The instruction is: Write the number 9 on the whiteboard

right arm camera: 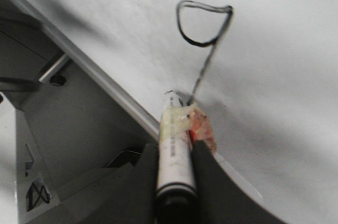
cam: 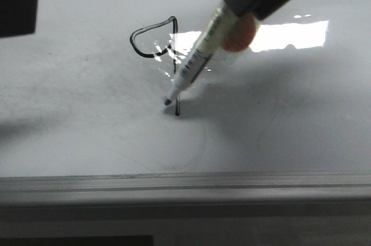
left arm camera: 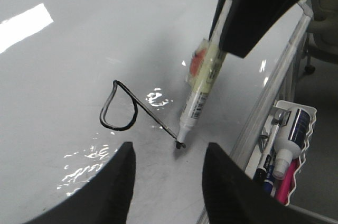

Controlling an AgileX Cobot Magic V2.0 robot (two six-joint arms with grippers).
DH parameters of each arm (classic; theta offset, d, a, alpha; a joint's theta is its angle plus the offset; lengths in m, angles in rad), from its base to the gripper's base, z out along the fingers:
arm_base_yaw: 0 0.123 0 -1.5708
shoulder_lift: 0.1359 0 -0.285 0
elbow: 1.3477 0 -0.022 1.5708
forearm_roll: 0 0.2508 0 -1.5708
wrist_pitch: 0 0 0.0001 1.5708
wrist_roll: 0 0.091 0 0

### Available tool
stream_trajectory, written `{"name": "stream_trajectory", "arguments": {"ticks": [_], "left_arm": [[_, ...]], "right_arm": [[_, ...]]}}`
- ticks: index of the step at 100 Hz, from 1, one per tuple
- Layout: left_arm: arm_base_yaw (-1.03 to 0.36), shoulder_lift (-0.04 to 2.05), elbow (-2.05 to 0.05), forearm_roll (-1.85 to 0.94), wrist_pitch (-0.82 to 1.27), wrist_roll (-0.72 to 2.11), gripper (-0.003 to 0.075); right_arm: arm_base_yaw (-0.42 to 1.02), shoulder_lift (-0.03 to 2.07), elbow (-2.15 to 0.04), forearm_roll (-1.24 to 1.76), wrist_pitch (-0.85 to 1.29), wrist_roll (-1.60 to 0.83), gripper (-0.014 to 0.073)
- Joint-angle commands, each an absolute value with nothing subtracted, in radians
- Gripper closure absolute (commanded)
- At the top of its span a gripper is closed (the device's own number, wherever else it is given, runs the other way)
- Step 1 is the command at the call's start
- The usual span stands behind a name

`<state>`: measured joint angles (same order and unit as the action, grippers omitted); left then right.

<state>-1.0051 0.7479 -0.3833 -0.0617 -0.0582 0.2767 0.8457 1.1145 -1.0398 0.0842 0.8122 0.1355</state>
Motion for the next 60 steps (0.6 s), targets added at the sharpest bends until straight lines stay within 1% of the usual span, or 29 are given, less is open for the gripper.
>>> {"name": "stream_trajectory", "arguments": {"ticks": [1, 11, 34, 60], "left_arm": [[-1.026, 0.804, -0.416, -0.066, -0.178, 0.272, 0.0435], [-1.047, 0.861, -0.416, -0.064, -0.204, 0.272, 0.0435], [-1.059, 0.94, -0.416, -0.064, -0.34, 0.272, 0.0435], [-1.059, 0.982, -0.416, -0.038, -0.3, 0.272, 0.0437]], "right_arm": [[0.891, 1.094, -1.092, 0.08, 0.753, 0.133, 0.0636], [0.926, 1.115, -1.091, 0.08, 0.718, 0.151, 0.0636], [0.947, 1.144, -1.091, 0.091, 0.701, 0.174, 0.0636], [0.951, 1.144, -1.094, 0.14, 0.673, 0.193, 0.0636]]}}
